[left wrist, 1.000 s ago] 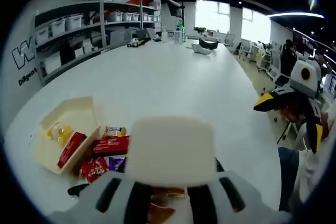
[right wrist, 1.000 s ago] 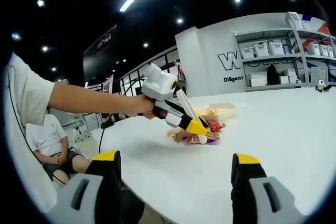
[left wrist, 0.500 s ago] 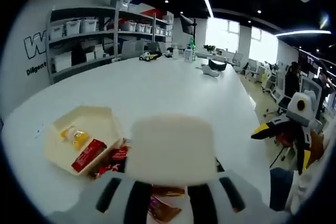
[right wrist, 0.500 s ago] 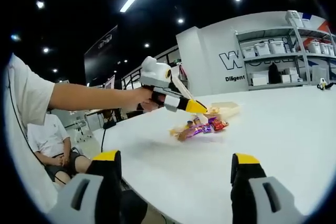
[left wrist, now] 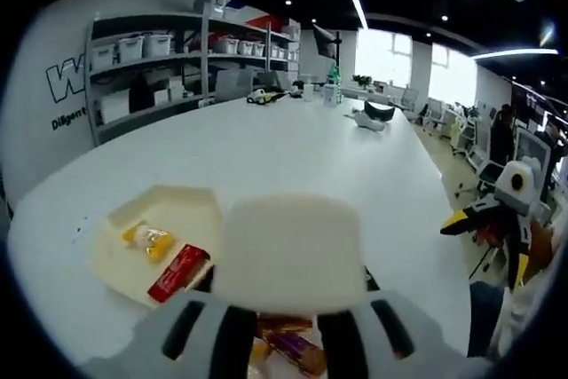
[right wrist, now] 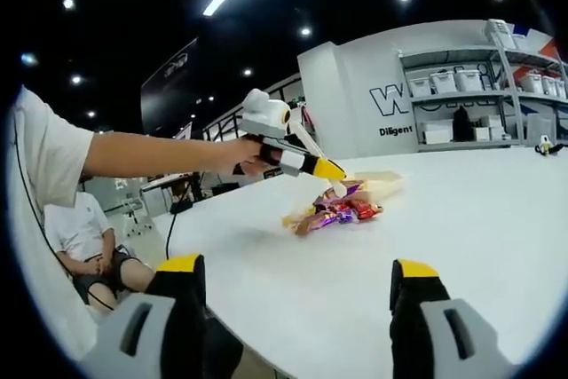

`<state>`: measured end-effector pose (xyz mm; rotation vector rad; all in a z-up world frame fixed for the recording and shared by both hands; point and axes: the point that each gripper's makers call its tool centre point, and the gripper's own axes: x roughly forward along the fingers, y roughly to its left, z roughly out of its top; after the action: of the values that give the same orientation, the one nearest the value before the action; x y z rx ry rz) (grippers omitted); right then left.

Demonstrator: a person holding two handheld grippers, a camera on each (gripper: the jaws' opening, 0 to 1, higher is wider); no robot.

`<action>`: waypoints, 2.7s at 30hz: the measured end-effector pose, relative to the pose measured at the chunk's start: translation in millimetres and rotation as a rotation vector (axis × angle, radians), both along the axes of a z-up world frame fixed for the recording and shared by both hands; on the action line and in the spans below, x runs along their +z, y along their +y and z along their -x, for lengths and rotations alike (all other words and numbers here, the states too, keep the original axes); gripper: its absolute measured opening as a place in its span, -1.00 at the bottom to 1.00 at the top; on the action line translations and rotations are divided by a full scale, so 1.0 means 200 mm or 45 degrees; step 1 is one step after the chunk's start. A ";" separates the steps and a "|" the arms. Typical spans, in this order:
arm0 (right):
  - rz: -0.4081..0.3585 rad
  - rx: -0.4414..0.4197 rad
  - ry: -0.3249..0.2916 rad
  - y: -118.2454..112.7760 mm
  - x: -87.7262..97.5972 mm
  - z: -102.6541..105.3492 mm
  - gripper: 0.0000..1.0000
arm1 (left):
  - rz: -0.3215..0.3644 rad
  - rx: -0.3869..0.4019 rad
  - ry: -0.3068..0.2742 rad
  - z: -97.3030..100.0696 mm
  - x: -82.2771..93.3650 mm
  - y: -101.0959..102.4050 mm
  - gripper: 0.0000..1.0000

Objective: Place the target food into the container with the food tongs after gripping and lifting it, then release it inside without dropping or visibly crushing the food.

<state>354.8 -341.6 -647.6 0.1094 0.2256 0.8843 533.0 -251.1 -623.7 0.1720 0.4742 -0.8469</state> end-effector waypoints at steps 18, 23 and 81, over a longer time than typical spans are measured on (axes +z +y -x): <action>-0.011 -0.032 0.006 -0.05 -0.01 -0.01 0.68 | -0.030 0.029 0.011 -0.04 -0.05 0.04 -0.52; 0.003 -0.022 0.004 -0.03 -0.01 0.00 0.67 | -0.044 0.002 0.010 -0.01 -0.06 0.00 -0.51; -0.050 0.061 -0.145 0.36 0.02 0.03 -0.87 | 0.357 -0.239 0.005 0.82 0.04 -0.18 -0.46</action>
<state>349.7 -269.9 -643.0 0.0903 0.1054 0.9400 368.8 -287.3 -615.2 -0.0440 0.3414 -1.0881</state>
